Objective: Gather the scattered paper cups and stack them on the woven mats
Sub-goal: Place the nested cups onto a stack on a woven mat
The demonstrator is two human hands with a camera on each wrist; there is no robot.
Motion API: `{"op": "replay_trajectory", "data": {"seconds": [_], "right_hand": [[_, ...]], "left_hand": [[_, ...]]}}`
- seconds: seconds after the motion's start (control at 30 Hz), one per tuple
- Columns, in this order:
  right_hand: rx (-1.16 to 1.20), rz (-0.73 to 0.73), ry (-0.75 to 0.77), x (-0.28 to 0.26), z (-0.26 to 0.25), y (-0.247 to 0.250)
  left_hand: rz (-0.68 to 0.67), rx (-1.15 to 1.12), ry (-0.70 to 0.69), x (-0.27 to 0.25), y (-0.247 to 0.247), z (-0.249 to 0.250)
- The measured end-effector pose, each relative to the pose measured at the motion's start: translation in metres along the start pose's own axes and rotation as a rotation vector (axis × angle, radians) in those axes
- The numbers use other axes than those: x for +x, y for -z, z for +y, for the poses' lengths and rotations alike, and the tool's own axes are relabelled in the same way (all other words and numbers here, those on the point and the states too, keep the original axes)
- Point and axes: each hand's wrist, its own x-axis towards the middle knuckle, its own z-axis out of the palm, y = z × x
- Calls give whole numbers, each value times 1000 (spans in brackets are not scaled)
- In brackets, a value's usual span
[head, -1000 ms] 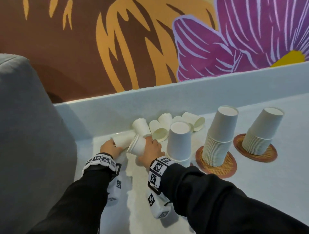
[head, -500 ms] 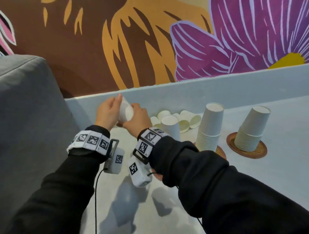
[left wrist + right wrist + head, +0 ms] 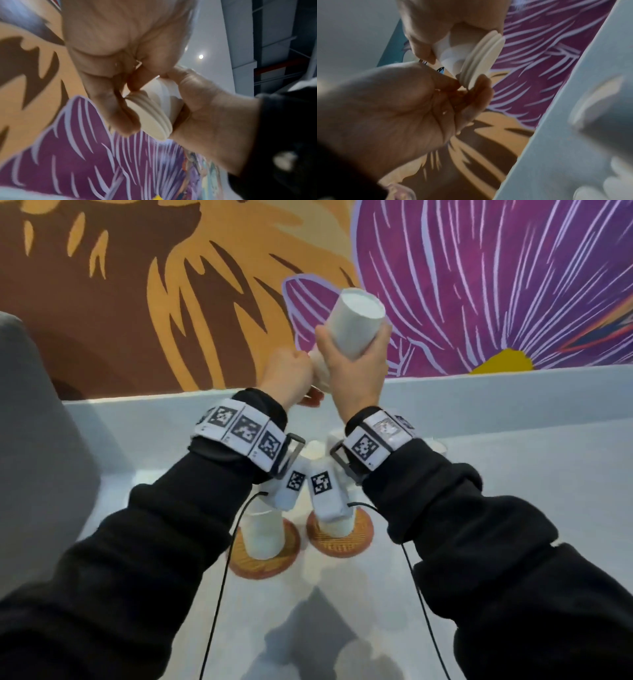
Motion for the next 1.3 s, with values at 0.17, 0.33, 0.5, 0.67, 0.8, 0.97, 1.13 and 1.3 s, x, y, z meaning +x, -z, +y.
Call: {"op": "replay_trajectory", "data": {"seconds": [0.17,0.33,0.5,0.67,0.8,0.97,1.13,1.3], "right_hand": [[-170,11,14,37,25,75],[-311,30,-85,43,72,136],[-432,-48,-267,35,121,173],[-614,-245,-536,10,173,191],[-662,-199,-463,16,171,178],[-618,33,19,29,129,137],[-381,-19,285,26,80,73],[-135,-185,207,-2,51,12]], "left_hand": [[-217,104,15,-6,-74,10],[-385,250,38,-4,-144,-15],[-443,420,90,-7,-186,-47],[-570,636,114,-13,-197,-75],[-536,728,89,-5,-184,-73],[-433,518,86,0,-140,-40],[-308,455,-34,-7,-70,0],[-174,472,-35,-4,10,7]]}}
